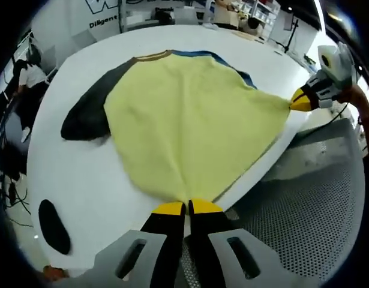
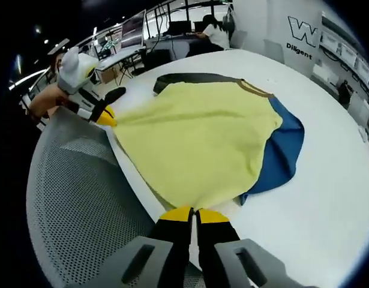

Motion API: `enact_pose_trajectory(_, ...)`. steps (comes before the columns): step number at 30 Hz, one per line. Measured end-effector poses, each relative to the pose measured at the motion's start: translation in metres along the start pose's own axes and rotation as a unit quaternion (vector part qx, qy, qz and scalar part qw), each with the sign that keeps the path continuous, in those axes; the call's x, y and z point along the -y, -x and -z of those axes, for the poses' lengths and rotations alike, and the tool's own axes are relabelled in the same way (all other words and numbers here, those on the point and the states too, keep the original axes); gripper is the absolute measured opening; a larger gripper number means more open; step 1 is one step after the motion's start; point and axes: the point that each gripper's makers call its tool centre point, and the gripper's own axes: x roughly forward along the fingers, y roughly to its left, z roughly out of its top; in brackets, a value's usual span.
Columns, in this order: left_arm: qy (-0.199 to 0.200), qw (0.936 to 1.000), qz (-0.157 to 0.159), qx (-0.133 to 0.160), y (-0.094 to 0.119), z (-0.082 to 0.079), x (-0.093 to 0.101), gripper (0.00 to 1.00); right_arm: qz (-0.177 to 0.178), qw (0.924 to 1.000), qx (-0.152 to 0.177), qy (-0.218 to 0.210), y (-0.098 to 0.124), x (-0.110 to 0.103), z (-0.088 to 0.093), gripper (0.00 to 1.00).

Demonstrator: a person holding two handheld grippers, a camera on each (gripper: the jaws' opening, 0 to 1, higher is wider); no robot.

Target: Fold the garment on the visible template until the final outline fits inside the template.

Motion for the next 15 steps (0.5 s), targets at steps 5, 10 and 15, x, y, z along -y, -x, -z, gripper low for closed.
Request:
enact_pose_trajectory(5,-0.007,0.9998,-0.005,-0.017,-0.004,0.007,-0.002,0.0,-0.004,0.9997,-0.021,0.008,-0.005,-0.001,0.008,0.0)
enact_pose_trajectory(10,-0.007,0.9995,-0.01,-0.029,-0.006,0.012,-0.005,0.0,-0.015,0.9992,-0.036,0.01,-0.007,-0.006,0.014,0.0)
enact_pose_trajectory(15,-0.009,0.999,-0.016,-0.04,-0.008,0.018,-0.007,0.0,-0.022,0.9978,-0.061,0.015,-0.01,-0.01,0.025,0.0)
